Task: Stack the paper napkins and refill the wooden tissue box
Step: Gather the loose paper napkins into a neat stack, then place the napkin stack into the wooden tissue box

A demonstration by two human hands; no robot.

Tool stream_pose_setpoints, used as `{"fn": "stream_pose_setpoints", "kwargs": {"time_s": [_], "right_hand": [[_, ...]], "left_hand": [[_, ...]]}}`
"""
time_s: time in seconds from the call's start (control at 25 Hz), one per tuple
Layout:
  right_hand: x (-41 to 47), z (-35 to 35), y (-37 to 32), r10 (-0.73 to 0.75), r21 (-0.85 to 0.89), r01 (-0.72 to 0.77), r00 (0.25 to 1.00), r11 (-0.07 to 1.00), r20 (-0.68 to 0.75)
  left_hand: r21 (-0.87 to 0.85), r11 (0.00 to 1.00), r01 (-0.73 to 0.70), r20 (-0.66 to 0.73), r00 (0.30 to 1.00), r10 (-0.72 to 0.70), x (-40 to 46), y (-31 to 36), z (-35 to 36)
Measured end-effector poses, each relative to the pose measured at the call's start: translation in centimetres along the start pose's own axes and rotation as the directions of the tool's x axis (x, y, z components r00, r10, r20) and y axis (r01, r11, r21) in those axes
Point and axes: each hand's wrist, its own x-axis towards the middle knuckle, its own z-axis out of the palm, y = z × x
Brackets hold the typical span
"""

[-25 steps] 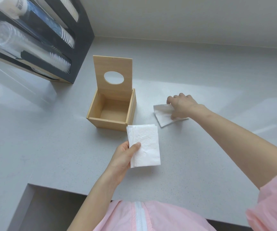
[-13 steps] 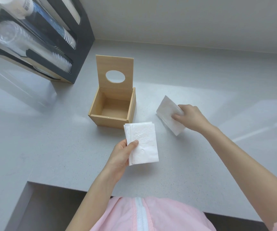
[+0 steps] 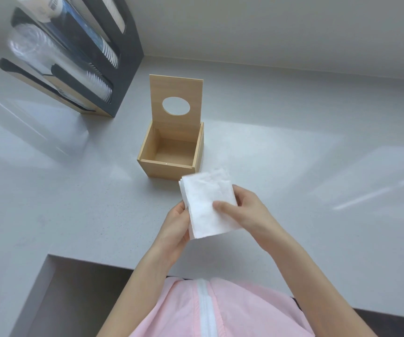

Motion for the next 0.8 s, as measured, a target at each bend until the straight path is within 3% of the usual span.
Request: {"fn": "stream_pose_setpoints", "kwargs": {"time_s": [0.12,0.32,0.52,0.8], "right_hand": [[0.4,1.3,1.4,0.020,-0.236,-0.042,0.995,0.971,-0.097],[0.4,1.5,1.3,0.004,-0.296,-0.044,0.991,0.954,-0.133],[0.6,1.8,1.2,-0.015,-0.328,-0.047,0.983,0.943,-0.185],[0.8,2.5,0.8,-0.059,-0.391,-0.016,0.982,0.920,-0.179]], "left_hand": [[0.015,1.000,-0.002,-0.022,1.000,0.002,-0.4,0.0,-0.7],[-0.007,1.000,0.016,-0.014,1.000,-0.016,-0.5,0.3,-1.1],[-0.151,0.987,0.051,0.004,0.999,-0.051,-0.4,0.6,-1.2],[0.004,1.000,0.011,-0.020,1.000,-0.011,-0.8,0.3,-2.0]]}}
